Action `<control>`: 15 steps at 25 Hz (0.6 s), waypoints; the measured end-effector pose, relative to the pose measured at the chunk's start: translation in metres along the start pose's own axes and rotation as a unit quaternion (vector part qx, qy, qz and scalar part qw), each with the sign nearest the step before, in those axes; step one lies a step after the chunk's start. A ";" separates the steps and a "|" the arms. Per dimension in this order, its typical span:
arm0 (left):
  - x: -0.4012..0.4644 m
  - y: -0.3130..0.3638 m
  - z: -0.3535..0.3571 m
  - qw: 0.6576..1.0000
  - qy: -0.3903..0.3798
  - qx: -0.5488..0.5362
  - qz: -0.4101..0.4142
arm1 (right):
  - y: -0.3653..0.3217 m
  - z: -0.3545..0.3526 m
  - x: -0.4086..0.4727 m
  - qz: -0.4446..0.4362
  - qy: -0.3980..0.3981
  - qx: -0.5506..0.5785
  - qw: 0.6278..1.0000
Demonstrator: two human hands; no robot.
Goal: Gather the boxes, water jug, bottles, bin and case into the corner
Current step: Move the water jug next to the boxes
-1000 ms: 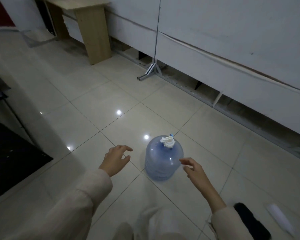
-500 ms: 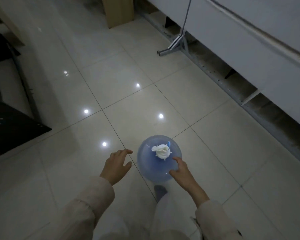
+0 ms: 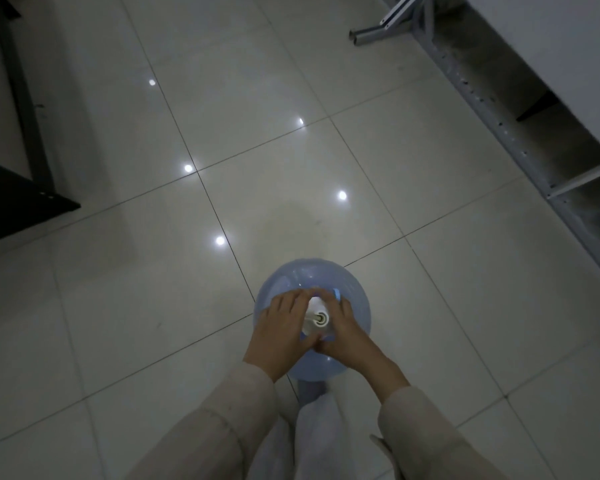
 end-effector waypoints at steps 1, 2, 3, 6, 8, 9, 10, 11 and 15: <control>0.006 -0.003 0.008 1.000 0.000 0.005 -0.002 | 0.000 0.000 0.006 -0.013 0.006 0.000 1.000; 0.011 -0.008 0.014 1.000 0.000 0.006 -0.006 | 0.000 -0.002 0.011 -0.019 0.016 0.001 1.000; 0.015 -0.012 0.018 1.000 0.002 0.002 -0.012 | -0.002 -0.003 0.014 -0.023 0.022 0.007 0.999; 0.017 -0.019 0.024 0.998 0.010 -0.050 -0.022 | 0.001 0.000 0.019 -0.022 0.029 -0.023 0.999; 0.013 -0.026 0.017 0.995 0.030 -0.090 -0.023 | -0.007 0.004 0.019 -0.024 0.038 -0.054 0.998; 0.010 -0.033 0.012 0.994 0.037 -0.101 -0.029 | -0.014 0.007 0.021 -0.029 0.042 -0.068 0.996; 0.006 -0.041 0.007 0.992 0.048 -0.110 -0.031 | -0.021 0.012 0.023 -0.035 0.046 -0.082 0.995; 0.001 -0.050 0.000 0.990 0.063 -0.119 -0.032 | -0.031 0.017 0.026 -0.044 0.050 -0.098 0.993; -0.037 -0.101 -0.026 0.975 0.123 -0.165 -0.085 | -0.064 0.069 0.039 -0.103 0.009 -0.174 0.979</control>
Point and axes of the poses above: each hand's wrist, its own x-axis towards the middle knuckle, its own z-axis out of the palm, y = z × x, the point moved 9 cm from there along x, towards the middle knuckle, and after that the axes turned 3 degrees about x, right-handed, at the moved point
